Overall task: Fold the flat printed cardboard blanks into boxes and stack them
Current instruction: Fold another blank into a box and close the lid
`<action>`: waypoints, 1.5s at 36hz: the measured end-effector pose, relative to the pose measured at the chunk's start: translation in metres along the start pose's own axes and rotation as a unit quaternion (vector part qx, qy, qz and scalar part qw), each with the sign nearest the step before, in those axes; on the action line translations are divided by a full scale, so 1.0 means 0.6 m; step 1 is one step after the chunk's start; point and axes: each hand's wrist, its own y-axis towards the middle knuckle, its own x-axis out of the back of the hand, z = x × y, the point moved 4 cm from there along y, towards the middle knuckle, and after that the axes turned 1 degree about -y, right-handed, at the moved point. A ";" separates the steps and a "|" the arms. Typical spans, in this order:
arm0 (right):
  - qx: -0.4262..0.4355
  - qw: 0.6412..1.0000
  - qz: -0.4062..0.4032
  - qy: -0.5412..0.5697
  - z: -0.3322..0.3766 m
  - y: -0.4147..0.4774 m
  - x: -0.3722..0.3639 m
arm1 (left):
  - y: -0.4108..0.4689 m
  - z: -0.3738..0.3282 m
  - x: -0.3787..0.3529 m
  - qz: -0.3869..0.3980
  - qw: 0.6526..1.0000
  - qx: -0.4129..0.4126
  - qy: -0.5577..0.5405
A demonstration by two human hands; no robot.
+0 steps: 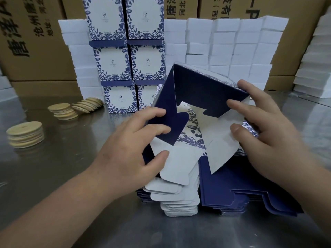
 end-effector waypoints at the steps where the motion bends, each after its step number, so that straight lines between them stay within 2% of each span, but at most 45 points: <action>1: 0.001 1.000 0.000 0.001 0.001 0.000 0.000 | 0.000 0.000 0.000 0.004 1.000 0.001 0.005; 11: 0.045 0.996 0.008 0.073 -0.001 -0.002 -0.002 | -0.002 0.014 -0.007 0.004 0.999 0.027 -0.022; 16: -0.045 0.985 0.026 0.163 -0.016 0.000 -0.011 | -0.003 0.013 -0.010 0.011 0.999 0.035 0.007; 19: -0.088 0.982 0.032 0.167 -0.031 0.000 -0.017 | -0.002 0.014 -0.014 0.029 0.999 0.044 -0.012; 25: -0.072 0.977 0.115 0.165 -0.011 0.005 -0.025 | -0.005 0.020 -0.020 0.036 0.995 0.071 -0.061; 30: -0.066 0.976 0.139 0.156 -0.017 0.005 -0.030 | -0.006 0.023 -0.024 0.037 0.992 0.086 -0.088; 37: -0.096 0.981 0.061 0.160 -0.030 0.008 -0.016 | -0.004 0.010 -0.014 -0.009 0.993 0.035 -0.109; 45: -0.030 0.992 0.050 0.115 -0.003 0.008 -0.003 | -0.002 0.004 -0.004 -0.031 0.995 -0.015 -0.097; 50: -0.028 0.964 0.048 0.261 0.005 0.008 0.005 | 0.003 0.000 0.002 -0.020 0.996 -0.022 -0.088; 54: -0.030 0.942 0.100 0.319 0.011 0.002 -0.010 | -0.005 0.003 -0.012 -0.006 0.987 0.043 -0.154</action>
